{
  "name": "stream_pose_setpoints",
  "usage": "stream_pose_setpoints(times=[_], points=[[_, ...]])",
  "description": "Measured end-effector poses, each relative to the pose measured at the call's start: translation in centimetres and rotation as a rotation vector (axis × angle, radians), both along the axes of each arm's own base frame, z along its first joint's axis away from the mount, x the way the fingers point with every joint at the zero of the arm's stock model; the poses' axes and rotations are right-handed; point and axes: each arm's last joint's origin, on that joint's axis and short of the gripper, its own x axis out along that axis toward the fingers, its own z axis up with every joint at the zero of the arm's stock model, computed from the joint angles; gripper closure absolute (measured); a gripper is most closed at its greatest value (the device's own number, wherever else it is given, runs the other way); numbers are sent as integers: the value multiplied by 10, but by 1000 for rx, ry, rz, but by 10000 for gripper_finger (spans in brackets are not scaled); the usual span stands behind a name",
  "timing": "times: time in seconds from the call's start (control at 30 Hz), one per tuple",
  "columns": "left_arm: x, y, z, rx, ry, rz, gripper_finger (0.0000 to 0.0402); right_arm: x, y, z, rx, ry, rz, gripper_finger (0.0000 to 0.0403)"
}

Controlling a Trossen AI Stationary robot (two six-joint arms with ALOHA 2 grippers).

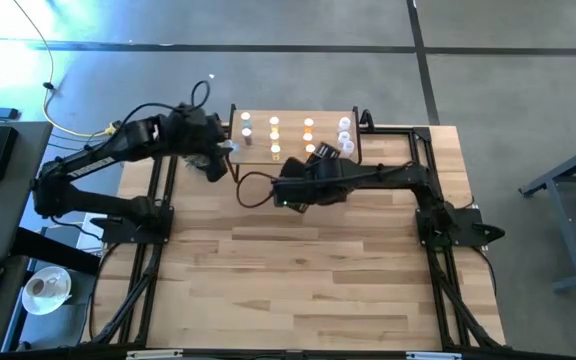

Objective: Pick and place medicine bottles onto shelf by color
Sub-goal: Put the blue pill bottle on the shelf aligned with the blue pill bottles

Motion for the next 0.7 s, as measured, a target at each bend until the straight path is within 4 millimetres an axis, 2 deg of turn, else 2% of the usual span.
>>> stream_pose_setpoints(times=[0.3,0.53,0.7], points=[[27,24,-16,-42,114,4,287,-15,-14,19,18,9,26,221],[41,32,-29,-108,162,-22,287,-28,-15,36,10,16,95,221],[50,40,-30,-151,175,11,287,-39,-17,49,11,-1,117,221]])
